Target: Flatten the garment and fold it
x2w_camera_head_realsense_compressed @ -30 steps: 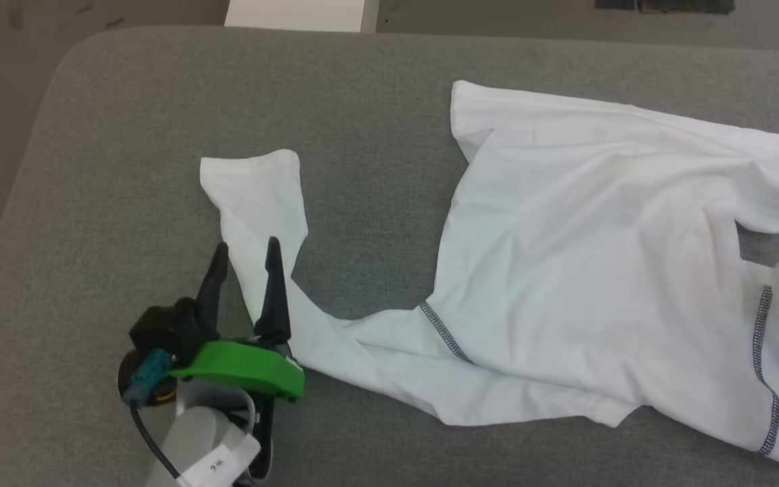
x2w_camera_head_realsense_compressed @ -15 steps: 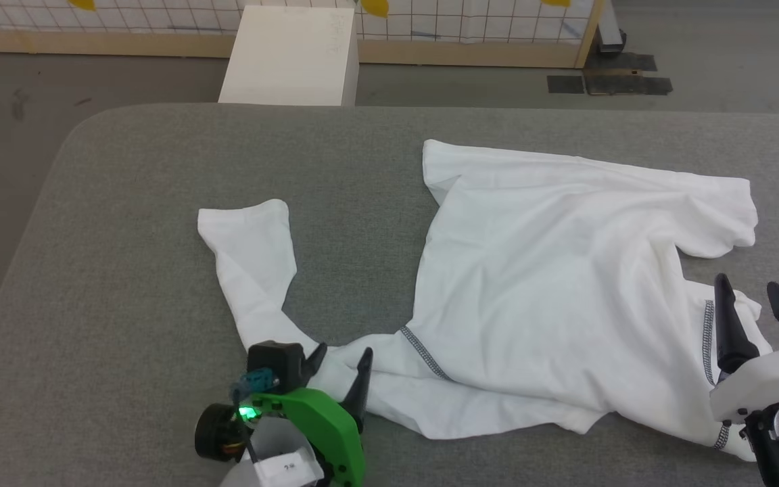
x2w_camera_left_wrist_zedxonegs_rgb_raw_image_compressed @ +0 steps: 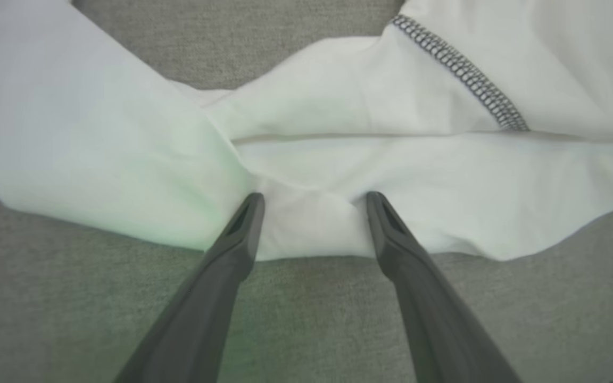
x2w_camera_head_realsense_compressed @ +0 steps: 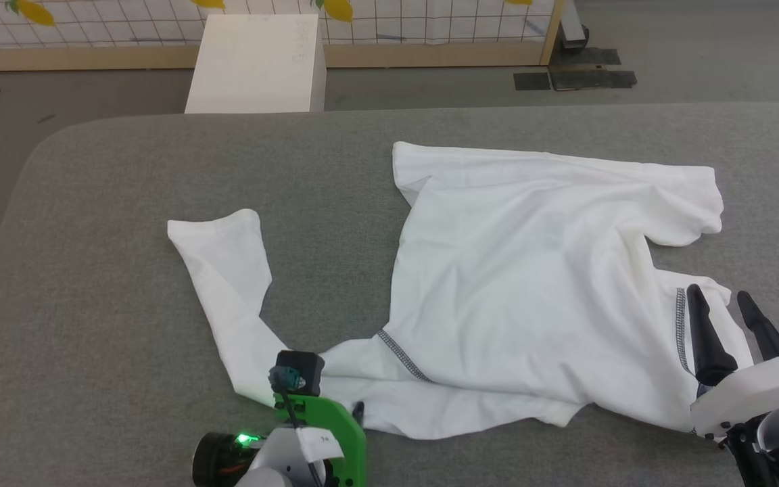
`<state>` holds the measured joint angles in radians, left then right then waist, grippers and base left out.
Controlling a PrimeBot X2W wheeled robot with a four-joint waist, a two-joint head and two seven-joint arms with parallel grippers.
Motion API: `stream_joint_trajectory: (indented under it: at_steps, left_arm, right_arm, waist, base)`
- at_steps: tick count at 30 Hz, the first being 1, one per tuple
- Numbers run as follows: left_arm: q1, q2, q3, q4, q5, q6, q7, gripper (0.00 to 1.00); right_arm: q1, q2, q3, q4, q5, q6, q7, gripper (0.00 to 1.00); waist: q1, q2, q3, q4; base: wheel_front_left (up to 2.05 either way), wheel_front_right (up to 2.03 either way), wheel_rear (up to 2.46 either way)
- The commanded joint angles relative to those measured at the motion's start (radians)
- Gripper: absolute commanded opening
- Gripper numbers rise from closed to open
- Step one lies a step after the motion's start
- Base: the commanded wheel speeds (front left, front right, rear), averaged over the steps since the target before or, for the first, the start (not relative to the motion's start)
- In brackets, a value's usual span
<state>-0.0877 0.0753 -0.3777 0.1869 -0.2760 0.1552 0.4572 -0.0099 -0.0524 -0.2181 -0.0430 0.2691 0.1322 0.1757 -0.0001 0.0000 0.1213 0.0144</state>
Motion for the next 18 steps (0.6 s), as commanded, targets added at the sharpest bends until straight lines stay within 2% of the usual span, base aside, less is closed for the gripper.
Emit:
stream_joint_trajectory:
  at_steps: [1,2,5,8,18]
  left_arm:
    - [0.017,0.019,0.003,0.013,0.009,0.015,0.023,0.45]
    - [0.018,0.024,0.005,0.016,0.009,0.019,0.032,0.0]
    - [0.028,0.039,0.021,0.018,-0.001,0.027,0.046,0.0]
    - [0.035,0.048,0.062,0.005,-0.018,0.047,0.009,0.0]
    - [0.079,0.11,0.315,-0.03,-0.105,0.147,-0.193,0.0]
  right_arm:
    - [0.012,0.002,0.005,-0.004,0.009,-0.002,0.001,1.0]
    - [0.012,0.002,0.007,-0.003,0.013,-0.002,0.001,1.0]
    - [0.013,0.002,0.015,-0.001,0.02,-0.002,0.002,1.0]
    - [0.012,0.002,0.016,-0.002,0.023,-0.002,0.001,1.0]
    - [0.007,0.002,0.019,0.001,0.017,-0.002,0.008,1.0]
  waist:
    - [0.0001,0.0,0.0,-0.003]
    - [0.0001,0.0,0.0,-0.004]
    - [0.0001,0.0,0.001,-0.006]
    - [0.0001,0.0,0.004,-0.003]
    - [0.0001,0.0,0.012,0.014]
  base:
    - [0.0,0.0,0.0]
    - [0.0,0.0,0.0]
    - [0.0,0.0,0.0]
    - [0.0,0.0,0.0]
    - [0.0,0.0,0.0]
